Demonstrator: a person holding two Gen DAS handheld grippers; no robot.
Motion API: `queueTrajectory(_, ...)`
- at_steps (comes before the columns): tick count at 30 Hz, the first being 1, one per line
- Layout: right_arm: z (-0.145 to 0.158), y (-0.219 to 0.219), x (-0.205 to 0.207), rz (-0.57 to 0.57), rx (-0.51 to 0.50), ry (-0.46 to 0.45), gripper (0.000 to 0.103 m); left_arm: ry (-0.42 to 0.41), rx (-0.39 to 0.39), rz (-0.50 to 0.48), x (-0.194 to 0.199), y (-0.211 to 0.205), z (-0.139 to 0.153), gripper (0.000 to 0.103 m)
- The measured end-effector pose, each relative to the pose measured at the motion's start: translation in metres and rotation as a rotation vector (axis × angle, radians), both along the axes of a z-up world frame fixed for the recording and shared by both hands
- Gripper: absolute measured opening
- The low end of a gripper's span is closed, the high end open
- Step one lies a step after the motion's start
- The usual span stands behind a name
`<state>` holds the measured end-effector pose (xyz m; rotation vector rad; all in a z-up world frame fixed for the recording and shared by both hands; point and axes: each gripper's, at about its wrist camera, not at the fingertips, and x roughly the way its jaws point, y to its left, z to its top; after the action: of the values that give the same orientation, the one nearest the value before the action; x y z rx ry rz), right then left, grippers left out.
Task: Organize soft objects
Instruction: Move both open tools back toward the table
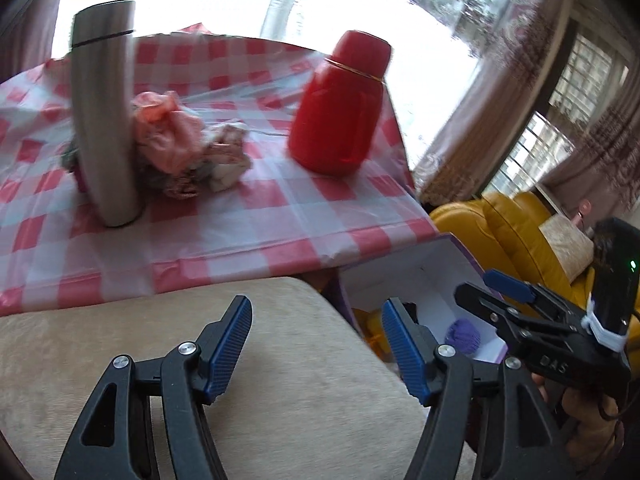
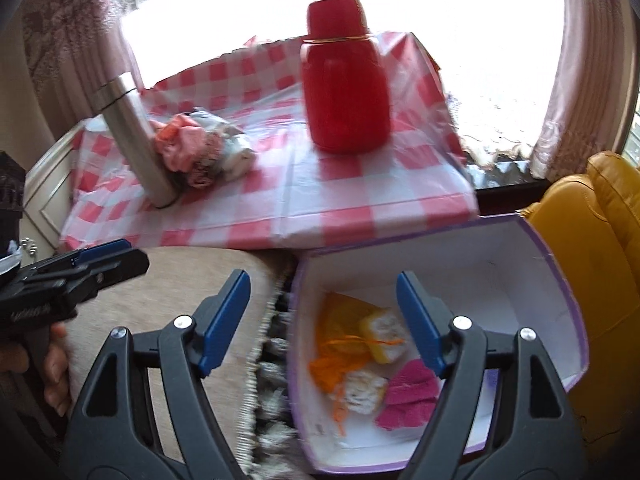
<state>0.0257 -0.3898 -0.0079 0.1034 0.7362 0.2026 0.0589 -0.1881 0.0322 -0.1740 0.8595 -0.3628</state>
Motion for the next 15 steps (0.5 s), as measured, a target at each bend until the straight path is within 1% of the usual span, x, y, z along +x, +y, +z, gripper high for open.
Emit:
queueTrajectory(4,0.002,0.021,0.004,0.041,-0.014,0.010,0.078,0.010,-0.018,0.113,0.001,0.038,0.000,0.068)
queueTrajectory(8,0.005,0.047,0.008,0.100,-0.035,-0.005,0.079,0.024,-0.070,0.221,-0.003,0.080,-0.002,0.068)
queueTrajectory(11,0.008,0.068,0.013,0.161,-0.057,-0.037,0.081,0.025,-0.108,0.299,-0.007,0.109,-0.002,0.068)
queueTrajectory(15,0.012,0.095,0.025,0.233,-0.075,-0.079,0.082,0.027,-0.139,0.397,-0.008,0.143,-0.003,0.068)
